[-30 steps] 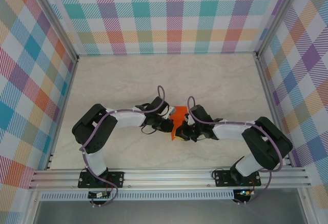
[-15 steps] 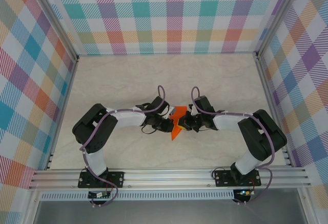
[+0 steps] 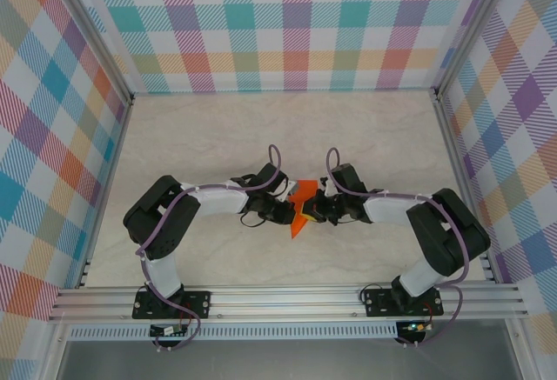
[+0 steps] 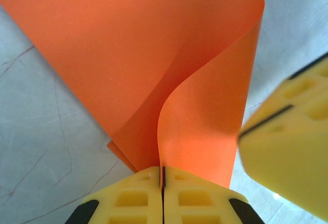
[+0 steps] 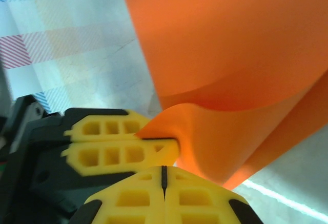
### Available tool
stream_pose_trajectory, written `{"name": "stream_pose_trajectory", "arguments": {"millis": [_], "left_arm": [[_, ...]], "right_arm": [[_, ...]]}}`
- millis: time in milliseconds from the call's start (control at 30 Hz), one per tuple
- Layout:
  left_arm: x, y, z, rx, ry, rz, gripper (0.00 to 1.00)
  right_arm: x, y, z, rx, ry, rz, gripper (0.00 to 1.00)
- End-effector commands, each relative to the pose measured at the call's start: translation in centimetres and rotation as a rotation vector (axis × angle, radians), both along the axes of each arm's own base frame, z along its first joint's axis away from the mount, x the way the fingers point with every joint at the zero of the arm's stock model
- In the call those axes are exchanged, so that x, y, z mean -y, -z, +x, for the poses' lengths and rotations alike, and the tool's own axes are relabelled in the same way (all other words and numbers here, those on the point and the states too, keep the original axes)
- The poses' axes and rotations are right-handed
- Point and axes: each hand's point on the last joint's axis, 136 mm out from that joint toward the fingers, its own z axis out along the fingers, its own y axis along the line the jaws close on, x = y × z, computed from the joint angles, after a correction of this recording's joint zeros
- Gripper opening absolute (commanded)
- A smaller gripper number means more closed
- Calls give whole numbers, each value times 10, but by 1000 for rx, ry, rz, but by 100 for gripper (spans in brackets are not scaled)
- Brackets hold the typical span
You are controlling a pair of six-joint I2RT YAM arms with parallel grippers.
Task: Fold a paper plane with a square sheet of paper (pick it up from the middle)
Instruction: Third fold the triangle at the center of the table.
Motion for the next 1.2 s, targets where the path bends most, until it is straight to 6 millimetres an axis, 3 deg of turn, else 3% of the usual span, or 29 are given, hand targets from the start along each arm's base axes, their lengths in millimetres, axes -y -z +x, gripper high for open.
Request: {"name": "stream_pose_trajectory", "arguments": {"millis": [0, 200, 400, 500, 667, 767, 967, 1167], "left_arm": [[-19, 28, -13, -62, 4, 107, 6], [-19, 28, -13, -62, 6, 108, 6], [-19, 28, -13, -64, 5, 109, 6], [-20, 28, -14, -63, 7, 114, 6], [-21, 29, -14, -63, 6, 118, 6], [-21, 28, -14, -63, 7, 116, 6], [-20, 29, -14, -65, 9, 115, 6], [-21, 29, -14, -65, 10, 116, 6]], "right_arm": [[-3, 0, -14, -6, -49, 18, 3], [-8, 16, -19, -41, -70, 13, 3], [3, 44, -25, -88, -59, -71, 2], [4, 39, -25, -78, -55, -68, 2], [2, 6, -12, 3, -51, -38, 3], [6, -2, -2, 36, -33, -40, 4], [12, 7, 11, 27, -12, -37, 3], [21, 35, 10, -18, 0, -87, 2]]}}
